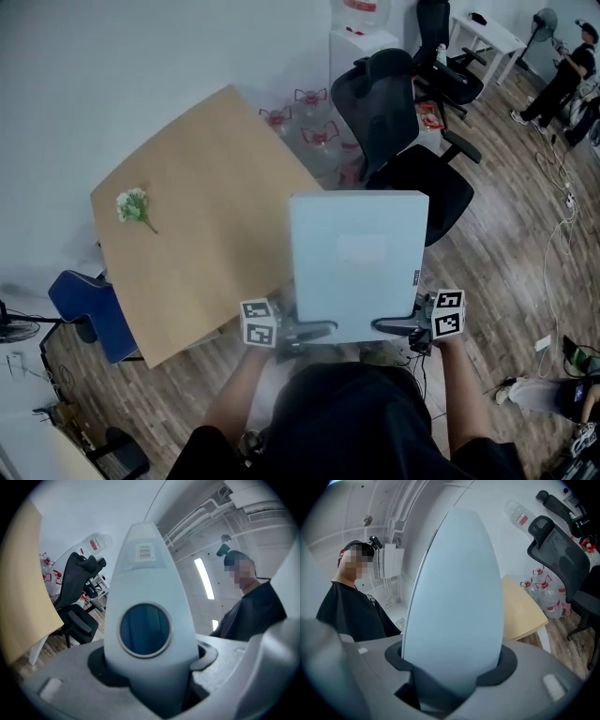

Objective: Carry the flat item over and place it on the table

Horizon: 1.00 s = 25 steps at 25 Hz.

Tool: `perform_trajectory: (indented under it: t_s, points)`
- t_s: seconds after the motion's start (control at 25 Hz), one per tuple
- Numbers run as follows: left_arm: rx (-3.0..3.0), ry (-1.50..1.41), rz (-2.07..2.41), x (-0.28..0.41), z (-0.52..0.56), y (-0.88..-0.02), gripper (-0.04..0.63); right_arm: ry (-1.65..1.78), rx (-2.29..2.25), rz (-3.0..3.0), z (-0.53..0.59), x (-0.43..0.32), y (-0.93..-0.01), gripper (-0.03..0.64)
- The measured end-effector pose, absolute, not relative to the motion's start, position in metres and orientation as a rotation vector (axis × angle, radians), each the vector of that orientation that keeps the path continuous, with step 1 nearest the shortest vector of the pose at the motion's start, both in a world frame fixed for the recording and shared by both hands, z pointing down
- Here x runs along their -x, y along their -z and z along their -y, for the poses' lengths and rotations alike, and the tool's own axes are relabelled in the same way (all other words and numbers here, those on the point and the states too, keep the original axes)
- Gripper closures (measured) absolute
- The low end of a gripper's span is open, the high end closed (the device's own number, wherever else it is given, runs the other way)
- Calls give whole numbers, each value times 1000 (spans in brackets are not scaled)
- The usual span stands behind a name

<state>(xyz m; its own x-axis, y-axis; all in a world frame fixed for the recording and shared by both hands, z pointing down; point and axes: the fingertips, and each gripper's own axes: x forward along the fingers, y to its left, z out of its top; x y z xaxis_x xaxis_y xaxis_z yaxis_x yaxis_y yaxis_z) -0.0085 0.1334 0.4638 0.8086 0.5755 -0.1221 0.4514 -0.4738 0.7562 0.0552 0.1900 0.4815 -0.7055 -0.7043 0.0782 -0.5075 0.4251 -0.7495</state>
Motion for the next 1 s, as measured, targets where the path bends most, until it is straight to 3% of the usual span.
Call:
perform_trajectory:
  t_s: [0.32,0.76,1.0]
  points:
    - [-2214,-144,-551,-44,-90,-462,281,1152,845,-2509,-134,-118,-482,281]
    - [-2220,-29,-260,-168,-58,-469,281,1283,562,-2646,-83,-250,-491,284]
    - [-2223,10,-109,-189,-27,-470,278,1321,389,-2686,-42,-272,-494,284]
